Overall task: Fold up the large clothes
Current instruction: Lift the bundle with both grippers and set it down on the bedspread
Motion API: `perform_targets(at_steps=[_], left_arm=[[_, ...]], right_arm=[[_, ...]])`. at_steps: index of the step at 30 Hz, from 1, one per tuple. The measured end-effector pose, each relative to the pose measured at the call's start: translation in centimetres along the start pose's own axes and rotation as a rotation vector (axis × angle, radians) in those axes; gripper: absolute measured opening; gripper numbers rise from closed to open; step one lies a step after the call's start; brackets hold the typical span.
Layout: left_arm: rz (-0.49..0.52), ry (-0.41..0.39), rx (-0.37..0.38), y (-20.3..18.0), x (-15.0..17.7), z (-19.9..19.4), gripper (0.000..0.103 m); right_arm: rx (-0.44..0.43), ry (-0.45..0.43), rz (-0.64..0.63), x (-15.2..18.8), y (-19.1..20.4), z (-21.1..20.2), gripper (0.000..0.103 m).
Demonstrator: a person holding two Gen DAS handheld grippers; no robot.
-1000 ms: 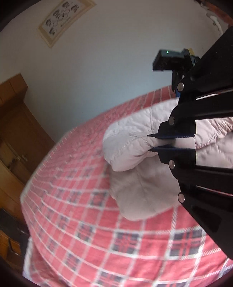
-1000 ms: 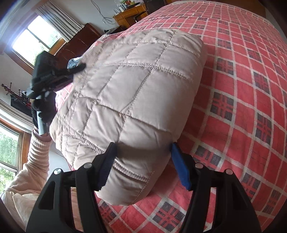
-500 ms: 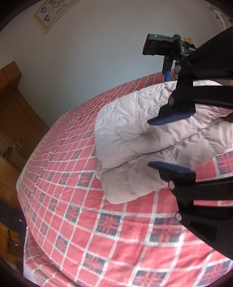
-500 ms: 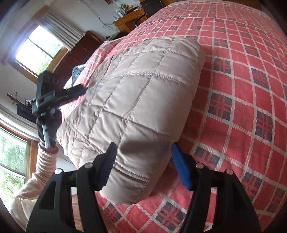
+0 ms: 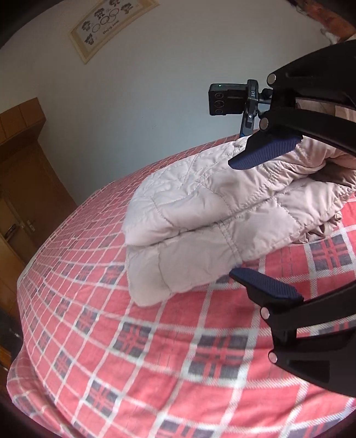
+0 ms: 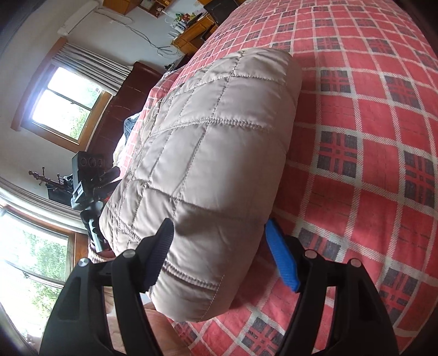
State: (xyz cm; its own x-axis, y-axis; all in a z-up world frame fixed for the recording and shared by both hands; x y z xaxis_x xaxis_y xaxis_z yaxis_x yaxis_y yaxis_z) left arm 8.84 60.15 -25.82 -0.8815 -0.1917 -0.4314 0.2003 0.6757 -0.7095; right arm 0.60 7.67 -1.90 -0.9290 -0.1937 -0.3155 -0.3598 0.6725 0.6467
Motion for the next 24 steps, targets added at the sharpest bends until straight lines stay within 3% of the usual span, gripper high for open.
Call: perform_targets(at_steps=[3, 9, 17, 21, 22, 23, 24], left_arm=[[0.002, 0.030, -0.019, 0.4, -0.2, 1.8, 0.079], [-0.071, 0.095, 0.114, 0.6, 0.3, 5.1, 0.085], [-0.071, 0.107, 0.158, -1.3, 0.6, 6.9, 0.091], [-0.023, 0.114, 0.116, -1.9, 1.2, 7.6, 0.091], [-0.014, 0.113, 0.104, -2.0, 1.3, 7.7, 0.085], [-0.008, 0.111, 0.100, -2.1, 1.4, 7.7, 0.072], [-0.013, 0.114, 0.105, -2.2, 1.5, 7.8, 0.067]], right_arm=[[-0.010, 0.004, 0.010, -0.3, -0.4, 0.4, 0.073], [-0.063, 0.016, 0.041, -0.6, -0.8, 1.9, 0.081], [-0.148, 0.033, 0.080, -0.6, -1.1, 4.1, 0.088], [-0.137, 0.010, 0.058, -0.5, -1.0, 4.2, 0.077], [-0.127, 0.001, 0.050, -0.5, -0.8, 4.0, 0.071], [-0.119, -0.009, 0.044, -0.6, -0.6, 3.9, 0.066], [-0.115, -0.018, 0.043, -0.6, -0.5, 3.7, 0.063]])
Point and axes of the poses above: each gripper's, at about its wrist camera, not at the fingertips, and z roughly the way its jaws point, y to its left, x to its underside, the point moved 5 cm from there along z, roughly the way its jaws point, and after that the axes turned 2 degrees about -z, right-handed, at the moved point
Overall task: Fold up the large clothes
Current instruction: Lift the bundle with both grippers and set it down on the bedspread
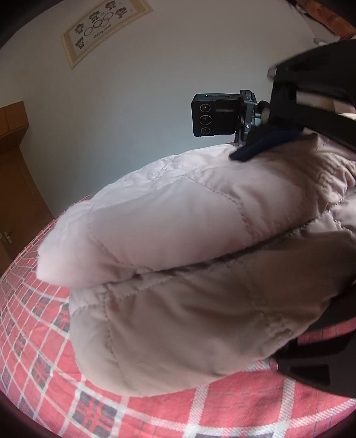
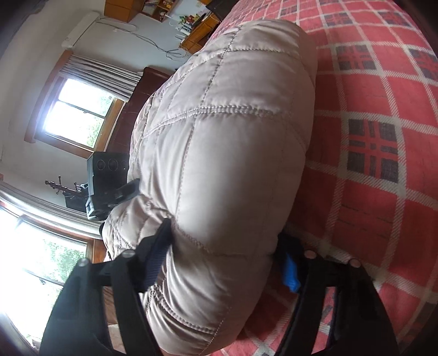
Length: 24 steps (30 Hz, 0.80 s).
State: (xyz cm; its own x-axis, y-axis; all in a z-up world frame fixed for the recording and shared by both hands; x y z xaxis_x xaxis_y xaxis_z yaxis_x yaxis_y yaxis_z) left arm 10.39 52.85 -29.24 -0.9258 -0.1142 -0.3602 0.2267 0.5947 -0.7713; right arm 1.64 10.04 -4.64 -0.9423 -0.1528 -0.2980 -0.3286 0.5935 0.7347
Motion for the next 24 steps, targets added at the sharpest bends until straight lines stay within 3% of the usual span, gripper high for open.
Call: perform_targets(at_steps=[2, 5, 16, 20, 24], left_arm=[[0.000, -0.002, 0.010, -0.5, 0.2, 0.1, 0.058], [0.027, -0.008, 0.019, -1.8, 0.0, 0.5, 0.053], [0.182, 0.031, 0.105, -10.3, -4.1, 7.2, 0.051], [0.194, 0.046, 0.105, -10.7, -5.5, 10.2, 0.051], [0.153, 0.073, 0.071, -8.6, -5.7, 12.4, 0.051]], right_arm=[[0.000, -0.015, -0.007, 0.1, 0.3, -0.4, 0.055], [0.010, -0.039, -0.025, 0.1, 0.7, -1.7, 0.050], [0.123, -0.185, -0.042, -2.2, -1.4, -12.7, 0.050], [0.162, -0.197, -0.020, -2.8, -3.9, -14.4, 0.050], [0.154, -0.177, 0.037, -3.4, -7.5, -13.2, 0.051]])
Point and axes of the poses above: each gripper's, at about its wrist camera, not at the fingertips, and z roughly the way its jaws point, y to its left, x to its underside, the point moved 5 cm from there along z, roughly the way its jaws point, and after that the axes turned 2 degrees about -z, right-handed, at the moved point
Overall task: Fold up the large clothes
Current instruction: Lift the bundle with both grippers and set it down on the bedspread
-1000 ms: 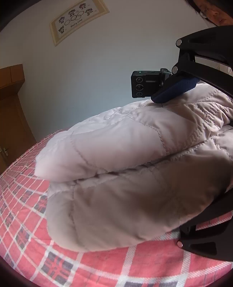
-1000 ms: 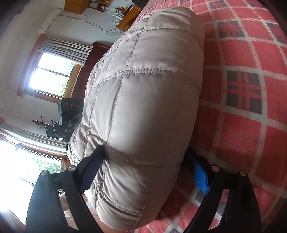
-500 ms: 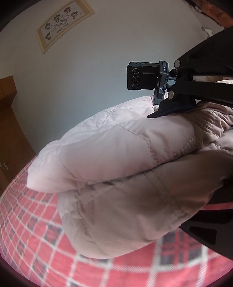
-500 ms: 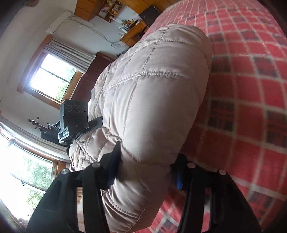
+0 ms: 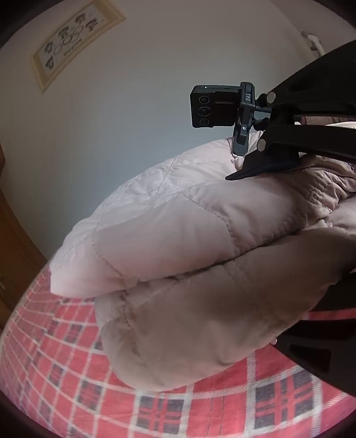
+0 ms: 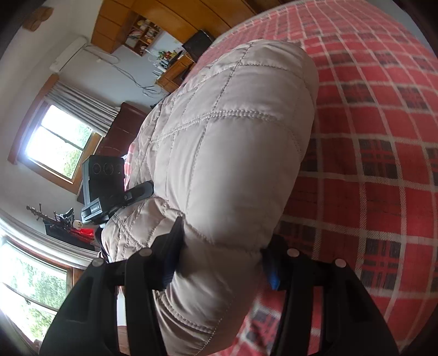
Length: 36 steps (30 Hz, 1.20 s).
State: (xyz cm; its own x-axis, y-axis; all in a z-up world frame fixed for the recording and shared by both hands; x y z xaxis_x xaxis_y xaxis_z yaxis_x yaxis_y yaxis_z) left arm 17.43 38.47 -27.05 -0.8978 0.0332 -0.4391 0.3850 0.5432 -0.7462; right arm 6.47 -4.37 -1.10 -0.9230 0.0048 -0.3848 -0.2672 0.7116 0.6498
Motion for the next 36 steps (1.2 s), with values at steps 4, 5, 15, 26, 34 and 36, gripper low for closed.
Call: perform_targets(at_steps=[4, 5, 15, 26, 34, 36], left_arm=[[-0.001, 0.005, -0.016, 1.2, 0.6, 1.3, 0.054], [0.008, 0.004, -0.017, 1.2, 0.9, 1.1, 0.055], [0.026, -0.014, -0.126, -0.8, 0.9, 1.0, 0.068], [0.073, -0.137, -0.233, -4.9, 5.6, -6.5, 0.075], [0.187, -0.151, -0.421, -7.2, 7.6, -4.5, 0.076], [0.189, -0.129, -0.455, -6.1, 8.0, -3.9, 0.077]], right_arm=[[-0.059, 0.028, 0.041, 0.3, -2.8, 1.9, 0.056], [-0.068, 0.026, 0.038, 0.5, -2.9, 1.9, 0.057], [0.001, 0.013, 0.059, 1.2, -2.8, 1.5, 0.081], [-0.011, 0.033, 0.077, 8.4, -0.4, -0.5, 0.081], [-0.020, 0.038, 0.104, 9.2, 0.2, -0.3, 0.061], [0.027, 0.042, 0.085, 8.8, 0.8, -0.3, 0.060]])
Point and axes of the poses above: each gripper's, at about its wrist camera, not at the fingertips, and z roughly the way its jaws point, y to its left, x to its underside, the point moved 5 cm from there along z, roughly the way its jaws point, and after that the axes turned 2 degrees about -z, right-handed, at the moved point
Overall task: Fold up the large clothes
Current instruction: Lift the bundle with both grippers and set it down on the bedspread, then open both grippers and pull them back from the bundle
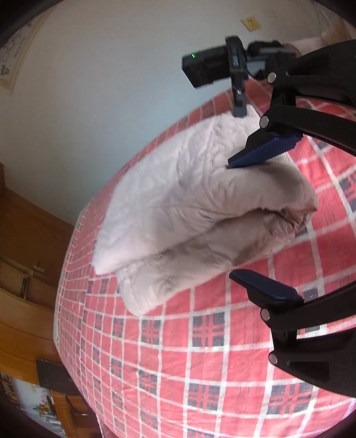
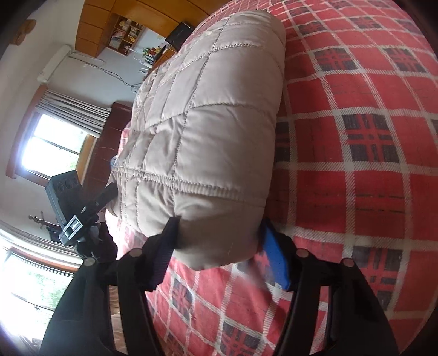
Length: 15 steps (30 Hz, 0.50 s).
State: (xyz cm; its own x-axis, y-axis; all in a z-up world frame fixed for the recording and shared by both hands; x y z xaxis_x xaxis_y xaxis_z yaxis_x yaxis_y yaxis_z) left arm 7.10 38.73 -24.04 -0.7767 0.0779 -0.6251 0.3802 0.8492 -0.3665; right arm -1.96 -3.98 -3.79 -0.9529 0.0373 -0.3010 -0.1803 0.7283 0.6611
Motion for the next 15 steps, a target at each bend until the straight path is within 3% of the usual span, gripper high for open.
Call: perform_targets(at_steps=[5, 9, 12, 14, 15], left_arm=[[-0.018, 0.056, -0.009, 1.2, 1.7, 1.0, 0.077], [-0.029, 0.055, -0.007, 1.7, 1.4, 1.6, 0.077], [-0.029, 0.040, -0.025, 1.4, 1.3, 0.9, 0.077], [-0.023, 0.026, -0.058, 0.9, 1.3, 0.1, 0.082], [-0.023, 0.019, -0.087, 0.6, 1.3, -0.3, 0.083]], right_arm=[[0.050, 0.009, -0.015, -0.1, 0.5, 1.2, 0.059], [0.056, 0.003, -0.014, -0.2, 0.7, 1.2, 0.060], [0.114, -0.029, -0.050, -0.4, 1.4, 0.1, 0.069], [0.185, -0.059, -0.083, -0.2, 2.4, -0.4, 0.087], [0.209, -0.070, -0.095, -0.1, 2.8, -0.7, 0.090]])
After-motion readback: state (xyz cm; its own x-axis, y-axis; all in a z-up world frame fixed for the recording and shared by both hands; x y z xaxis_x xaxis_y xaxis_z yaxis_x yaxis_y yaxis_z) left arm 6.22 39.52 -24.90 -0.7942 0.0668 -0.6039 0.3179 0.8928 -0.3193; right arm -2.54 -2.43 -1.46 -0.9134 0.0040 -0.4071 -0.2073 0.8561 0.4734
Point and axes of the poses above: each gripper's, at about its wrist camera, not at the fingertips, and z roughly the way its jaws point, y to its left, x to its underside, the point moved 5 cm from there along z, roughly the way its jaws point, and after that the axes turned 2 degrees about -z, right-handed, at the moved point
